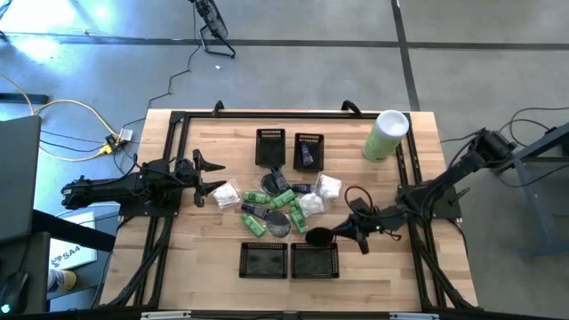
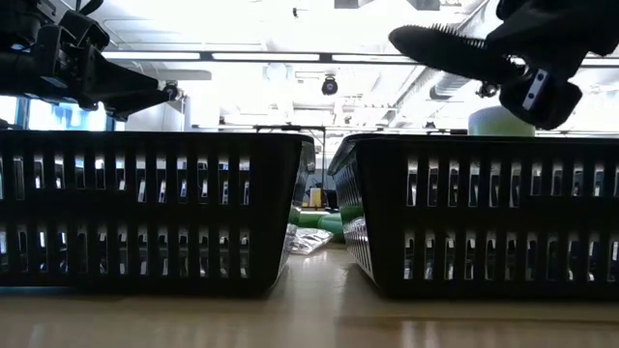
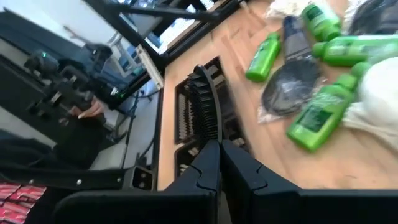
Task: Pick & Place Travel size toiletries
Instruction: Put the black hairbrush into the bottom right black bin
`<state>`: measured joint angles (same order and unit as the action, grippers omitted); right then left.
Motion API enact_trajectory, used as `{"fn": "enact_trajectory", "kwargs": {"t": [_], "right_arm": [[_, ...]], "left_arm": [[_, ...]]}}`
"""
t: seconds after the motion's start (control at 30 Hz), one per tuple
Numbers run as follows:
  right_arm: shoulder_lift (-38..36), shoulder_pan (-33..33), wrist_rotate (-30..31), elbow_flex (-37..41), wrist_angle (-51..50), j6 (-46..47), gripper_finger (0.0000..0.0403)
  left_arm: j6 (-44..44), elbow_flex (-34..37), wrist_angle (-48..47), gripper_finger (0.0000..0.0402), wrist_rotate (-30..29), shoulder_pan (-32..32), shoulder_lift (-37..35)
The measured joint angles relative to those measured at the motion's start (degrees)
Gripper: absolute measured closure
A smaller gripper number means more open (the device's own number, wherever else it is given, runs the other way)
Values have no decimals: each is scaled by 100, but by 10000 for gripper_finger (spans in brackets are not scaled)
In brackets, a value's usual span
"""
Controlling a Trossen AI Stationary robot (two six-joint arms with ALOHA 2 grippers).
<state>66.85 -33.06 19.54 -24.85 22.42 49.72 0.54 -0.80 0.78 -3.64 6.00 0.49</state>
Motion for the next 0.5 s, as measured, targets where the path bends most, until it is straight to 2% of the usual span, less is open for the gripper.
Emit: {"fn": "enact_trajectory", "kwargs": {"t": [0.2, 0.5], "right_arm": [[508, -203, -19, -396, -358, 160, 399], [1042, -339, -58, -425, -439, 933, 399]], "left_arm": [[0, 0, 0, 171, 0, 0, 1], [2, 0, 0, 171, 0, -1, 2]]}}
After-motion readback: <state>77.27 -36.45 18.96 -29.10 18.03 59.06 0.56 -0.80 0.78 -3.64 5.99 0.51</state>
